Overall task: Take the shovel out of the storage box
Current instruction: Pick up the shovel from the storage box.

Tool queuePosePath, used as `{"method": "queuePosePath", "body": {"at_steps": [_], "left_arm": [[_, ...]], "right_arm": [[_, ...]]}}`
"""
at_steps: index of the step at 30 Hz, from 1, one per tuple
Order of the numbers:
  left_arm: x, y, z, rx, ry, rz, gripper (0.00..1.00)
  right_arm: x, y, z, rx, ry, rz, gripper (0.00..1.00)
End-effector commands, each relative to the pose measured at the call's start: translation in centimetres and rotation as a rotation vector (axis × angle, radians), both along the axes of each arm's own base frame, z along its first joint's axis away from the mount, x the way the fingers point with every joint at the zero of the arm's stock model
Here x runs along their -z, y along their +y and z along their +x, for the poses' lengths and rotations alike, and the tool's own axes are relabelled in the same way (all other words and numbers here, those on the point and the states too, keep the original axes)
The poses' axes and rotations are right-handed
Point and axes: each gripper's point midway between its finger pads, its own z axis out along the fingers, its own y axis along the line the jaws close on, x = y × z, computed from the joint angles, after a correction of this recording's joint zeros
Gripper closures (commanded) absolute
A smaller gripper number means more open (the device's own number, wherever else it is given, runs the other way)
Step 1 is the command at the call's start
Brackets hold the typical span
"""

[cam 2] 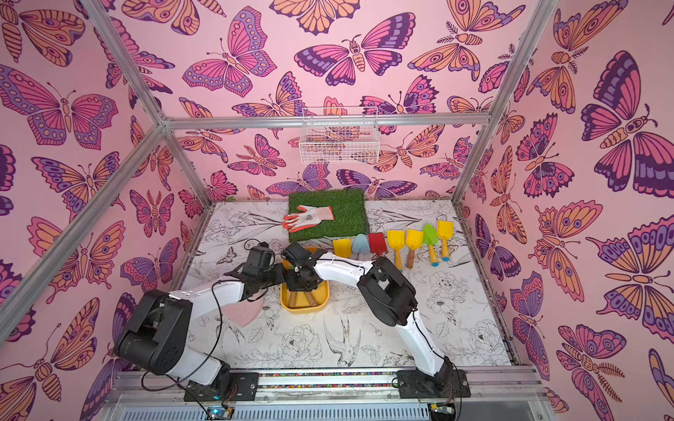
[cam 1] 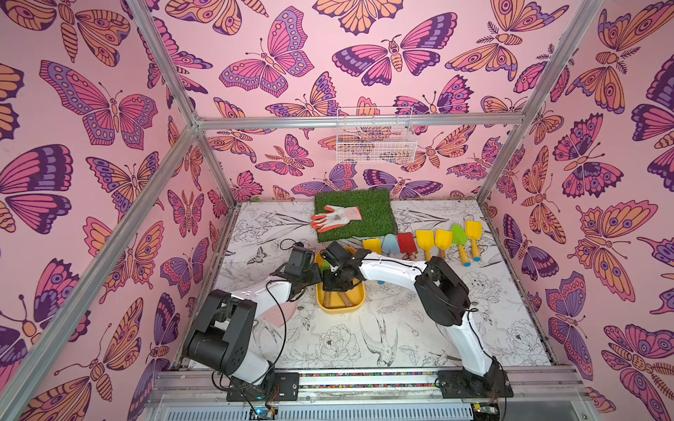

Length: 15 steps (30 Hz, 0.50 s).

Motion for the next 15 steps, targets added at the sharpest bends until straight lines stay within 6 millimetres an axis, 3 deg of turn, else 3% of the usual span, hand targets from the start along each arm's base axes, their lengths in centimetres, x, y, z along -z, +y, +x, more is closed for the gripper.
{"method": "queuePosePath", "body": {"at_steps": [1, 7, 15], "left_arm": [[0.3, 0.0, -0.2, 0.014, 0.006, 0.014, 0.53], [0.3, 0.0, -0.2, 0.012, 0.008, 0.014, 0.53], [0.2, 0.0, -0.1, 0.012, 0.005, 0.013, 0.53]], "right_arm": [[3.7, -1.4, -0.9, 0.014, 0.042, -0.088, 0.66], [3.9, -1.5, -1.0, 0.007, 0.049, -0.086, 0.79], [1.8, -1.0, -1.0, 0.023, 0.057, 0.008, 0.92]]}}
